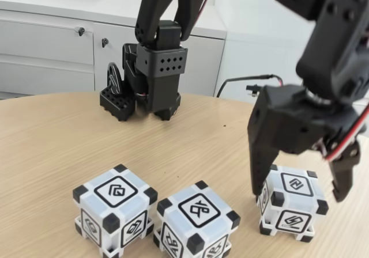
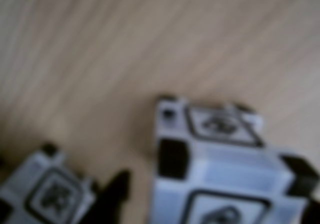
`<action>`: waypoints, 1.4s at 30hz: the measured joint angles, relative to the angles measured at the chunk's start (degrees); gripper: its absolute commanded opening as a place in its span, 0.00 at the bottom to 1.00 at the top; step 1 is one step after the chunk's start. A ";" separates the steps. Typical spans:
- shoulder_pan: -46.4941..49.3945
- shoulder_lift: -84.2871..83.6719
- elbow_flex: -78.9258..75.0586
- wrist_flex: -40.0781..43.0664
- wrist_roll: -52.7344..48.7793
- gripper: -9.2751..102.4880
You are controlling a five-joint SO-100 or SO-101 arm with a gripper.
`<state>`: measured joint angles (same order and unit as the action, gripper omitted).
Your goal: Stack cubes from left to right.
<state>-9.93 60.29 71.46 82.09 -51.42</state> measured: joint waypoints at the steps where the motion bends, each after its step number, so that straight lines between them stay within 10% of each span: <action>1: 0.44 -0.70 0.00 0.00 0.09 0.40; 16: -0.35 -1.85 -0.18 -0.09 1.67 0.23; 42: 0.44 19.95 0.00 0.44 10.81 0.26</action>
<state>-9.49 80.24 71.46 82.53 -40.61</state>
